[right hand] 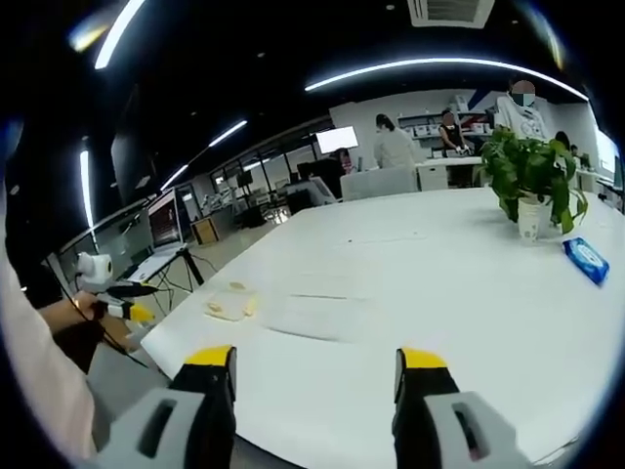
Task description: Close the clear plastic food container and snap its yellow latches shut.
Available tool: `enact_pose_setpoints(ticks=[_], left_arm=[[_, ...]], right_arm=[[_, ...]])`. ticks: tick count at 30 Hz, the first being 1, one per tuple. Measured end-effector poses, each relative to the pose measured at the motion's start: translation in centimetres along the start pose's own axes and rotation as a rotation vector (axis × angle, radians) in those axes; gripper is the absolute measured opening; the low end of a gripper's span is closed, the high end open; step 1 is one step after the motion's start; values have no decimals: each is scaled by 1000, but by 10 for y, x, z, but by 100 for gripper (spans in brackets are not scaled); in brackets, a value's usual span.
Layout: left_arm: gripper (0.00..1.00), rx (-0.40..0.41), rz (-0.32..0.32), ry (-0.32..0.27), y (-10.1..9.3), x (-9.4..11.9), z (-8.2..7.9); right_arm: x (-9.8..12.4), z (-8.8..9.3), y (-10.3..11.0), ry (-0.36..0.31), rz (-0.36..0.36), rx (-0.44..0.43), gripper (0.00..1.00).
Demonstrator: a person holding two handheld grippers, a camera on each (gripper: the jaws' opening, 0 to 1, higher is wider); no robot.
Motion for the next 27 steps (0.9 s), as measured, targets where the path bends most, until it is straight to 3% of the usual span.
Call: enact_pose_setpoints(ticks=[17,21,27], left_arm=[[89,-23,15,18,-2,-1,3],[89,-75,17,47,-3,-3,7],[89,-88,32,55,-2,-7,8]], right_arm=[[-4,6,1,45,-22,-10,64],[-6,6,3,62,-39,-1,64],[-9,5,5,90,-56,20,64]])
Point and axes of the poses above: the point that each gripper's makers call its tool centre point, and the gripper's own axes: x roughly backward along the fingers, y roughly to its left, z roughly out of its underside, the point moved 6 cm from there along x, roughly backward along the fingers, and after that the axes turned 14 degrees about -z, right-handed, at the moved point
